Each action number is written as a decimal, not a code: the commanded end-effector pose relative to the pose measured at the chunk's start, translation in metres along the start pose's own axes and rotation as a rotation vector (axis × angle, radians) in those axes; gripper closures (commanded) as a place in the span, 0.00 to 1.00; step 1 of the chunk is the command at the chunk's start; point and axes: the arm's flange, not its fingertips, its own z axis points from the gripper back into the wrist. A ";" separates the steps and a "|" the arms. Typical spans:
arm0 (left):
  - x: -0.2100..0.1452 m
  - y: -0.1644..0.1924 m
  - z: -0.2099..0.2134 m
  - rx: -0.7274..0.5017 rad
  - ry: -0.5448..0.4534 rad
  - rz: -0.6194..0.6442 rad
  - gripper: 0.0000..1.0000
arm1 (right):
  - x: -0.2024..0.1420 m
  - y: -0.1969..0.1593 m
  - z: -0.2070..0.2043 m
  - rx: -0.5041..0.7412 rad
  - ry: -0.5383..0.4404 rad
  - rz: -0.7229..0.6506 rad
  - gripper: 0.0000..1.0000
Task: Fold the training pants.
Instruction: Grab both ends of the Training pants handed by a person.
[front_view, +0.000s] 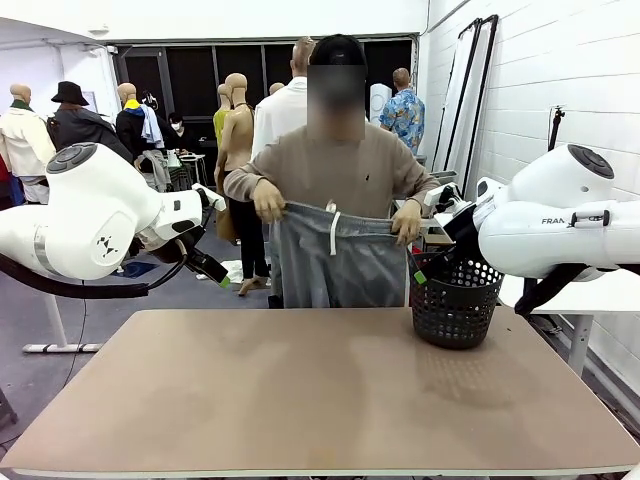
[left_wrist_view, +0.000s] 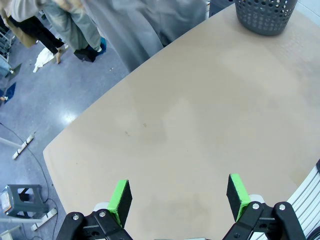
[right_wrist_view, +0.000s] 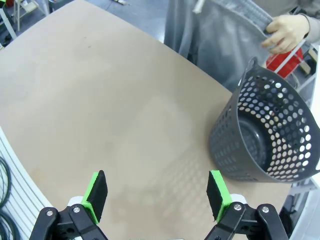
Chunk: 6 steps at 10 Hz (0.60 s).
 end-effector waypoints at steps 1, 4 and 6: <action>0.000 0.000 0.001 -0.003 -0.001 0.001 0.00 | 0.000 0.000 0.000 0.003 0.000 0.000 0.00; 0.000 0.000 0.001 -0.003 -0.001 0.001 0.00 | 0.000 0.000 0.000 0.003 0.000 0.000 0.00; 0.000 0.000 0.001 -0.003 -0.001 0.001 0.00 | 0.000 0.000 0.000 0.003 0.000 0.000 0.00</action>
